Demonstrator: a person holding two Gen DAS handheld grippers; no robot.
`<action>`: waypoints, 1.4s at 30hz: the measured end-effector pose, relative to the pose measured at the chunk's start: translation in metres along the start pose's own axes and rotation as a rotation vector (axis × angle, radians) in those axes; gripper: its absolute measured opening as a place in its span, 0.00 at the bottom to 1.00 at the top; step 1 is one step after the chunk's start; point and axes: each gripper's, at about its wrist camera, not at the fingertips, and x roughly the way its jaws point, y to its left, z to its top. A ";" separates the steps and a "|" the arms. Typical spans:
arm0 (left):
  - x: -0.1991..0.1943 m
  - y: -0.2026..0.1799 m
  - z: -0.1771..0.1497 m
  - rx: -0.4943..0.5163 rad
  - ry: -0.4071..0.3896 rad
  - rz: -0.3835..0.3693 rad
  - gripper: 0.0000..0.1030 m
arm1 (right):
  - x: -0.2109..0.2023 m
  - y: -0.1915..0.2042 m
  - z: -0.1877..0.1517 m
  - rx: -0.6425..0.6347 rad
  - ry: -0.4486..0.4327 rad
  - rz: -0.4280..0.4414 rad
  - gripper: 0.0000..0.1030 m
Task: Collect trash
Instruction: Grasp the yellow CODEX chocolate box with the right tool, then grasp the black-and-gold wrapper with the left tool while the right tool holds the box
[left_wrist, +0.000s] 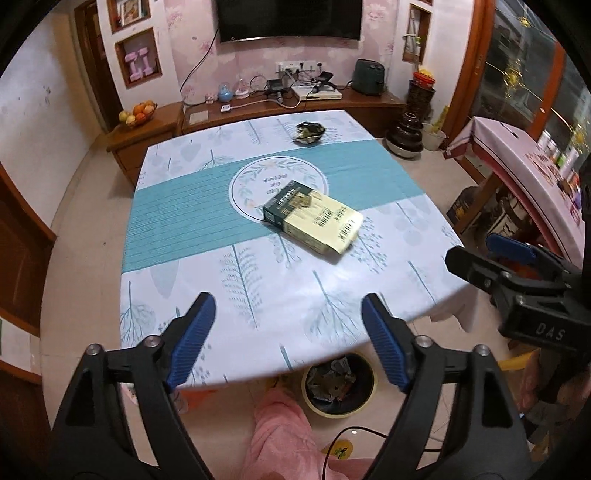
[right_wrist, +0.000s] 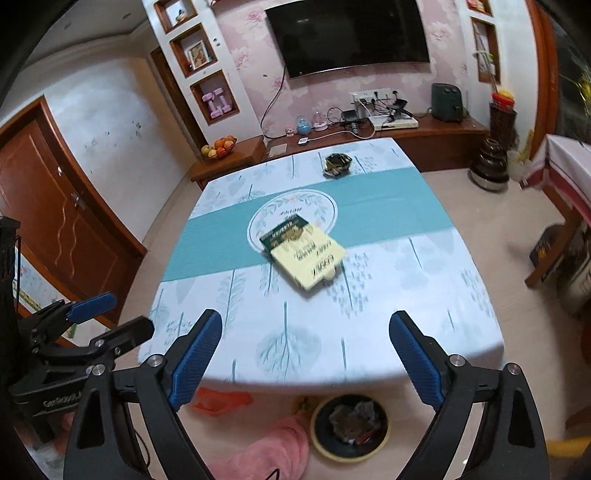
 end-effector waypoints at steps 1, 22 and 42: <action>0.012 0.008 0.009 -0.007 0.012 -0.006 0.82 | 0.014 0.002 0.010 -0.006 0.011 -0.004 0.91; 0.231 0.107 0.099 -0.082 0.257 -0.014 0.92 | 0.325 0.026 0.091 -0.323 0.352 -0.044 0.99; 0.250 0.110 0.132 -0.038 0.287 -0.031 0.92 | 0.370 0.019 0.096 -0.285 0.432 -0.068 0.96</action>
